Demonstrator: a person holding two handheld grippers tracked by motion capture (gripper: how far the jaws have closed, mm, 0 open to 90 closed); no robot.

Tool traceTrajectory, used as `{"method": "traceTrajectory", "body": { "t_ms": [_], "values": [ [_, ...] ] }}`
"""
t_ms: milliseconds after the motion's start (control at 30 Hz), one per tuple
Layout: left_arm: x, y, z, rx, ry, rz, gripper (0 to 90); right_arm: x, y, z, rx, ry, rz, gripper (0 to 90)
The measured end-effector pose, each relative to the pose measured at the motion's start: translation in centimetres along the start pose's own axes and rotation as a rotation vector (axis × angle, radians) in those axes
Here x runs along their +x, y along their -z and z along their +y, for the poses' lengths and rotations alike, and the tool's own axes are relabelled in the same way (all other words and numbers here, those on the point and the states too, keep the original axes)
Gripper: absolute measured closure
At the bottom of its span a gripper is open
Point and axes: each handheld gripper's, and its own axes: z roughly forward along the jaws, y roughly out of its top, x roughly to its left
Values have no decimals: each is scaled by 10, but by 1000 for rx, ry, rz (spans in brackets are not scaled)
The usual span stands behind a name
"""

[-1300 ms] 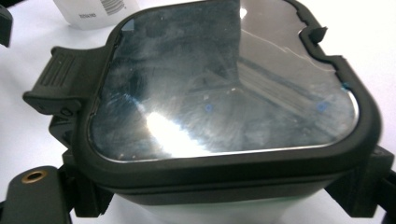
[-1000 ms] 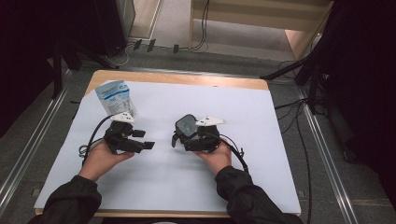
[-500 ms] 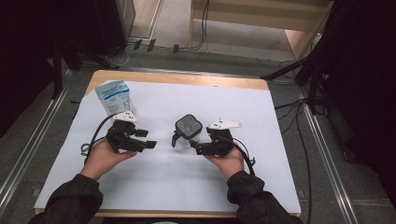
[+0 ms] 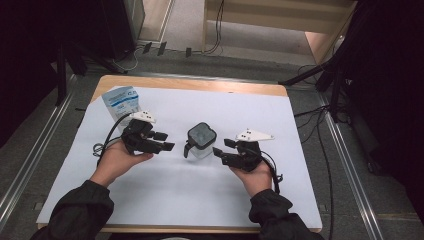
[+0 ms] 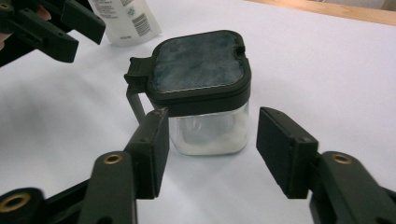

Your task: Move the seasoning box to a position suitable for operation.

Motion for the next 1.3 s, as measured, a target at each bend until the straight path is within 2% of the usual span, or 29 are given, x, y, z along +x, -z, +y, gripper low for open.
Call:
{"method": "traceTrajectory", "body": {
  "t_ms": [100,200,233,267,300,367,433,600,700,800,967,1300],
  "values": [
    [0,-4,5,2,-14,-1,569,-4,2,0,-3,-23,7,540],
    [4,-8,5,11,-15,-10,725,-5,1,0,4,-4,-2,632],
    [5,-9,4,10,-20,-10,725,-5,1,0,4,-4,-2,632],
    [6,-10,3,6,-23,-12,798,-5,0,-1,8,5,-6,678],
    [7,-11,1,-2,-22,-17,798,-5,0,-1,8,5,-6,678],
    [10,-14,0,-10,-25,-30,855,-5,-2,-1,6,10,-4,720],
    [10,-16,-1,-2,-27,-35,895,-5,-4,0,8,14,1,760],
    [12,-22,-2,-2,-21,-47,900,-7,-7,0,9,12,4,871],
    [13,-26,-2,-1,-19,-46,900,-8,-9,-1,8,6,7,900],
    [14,-31,-2,-9,-9,-61,900,-9,-13,-1,12,-4,17,900],
    [13,-36,-2,3,-12,-55,900,-8,-19,-2,24,4,21,900],
    [10,-46,-4,12,-15,-68,900,-7,-21,0,19,4,20,900]
  ]
}}
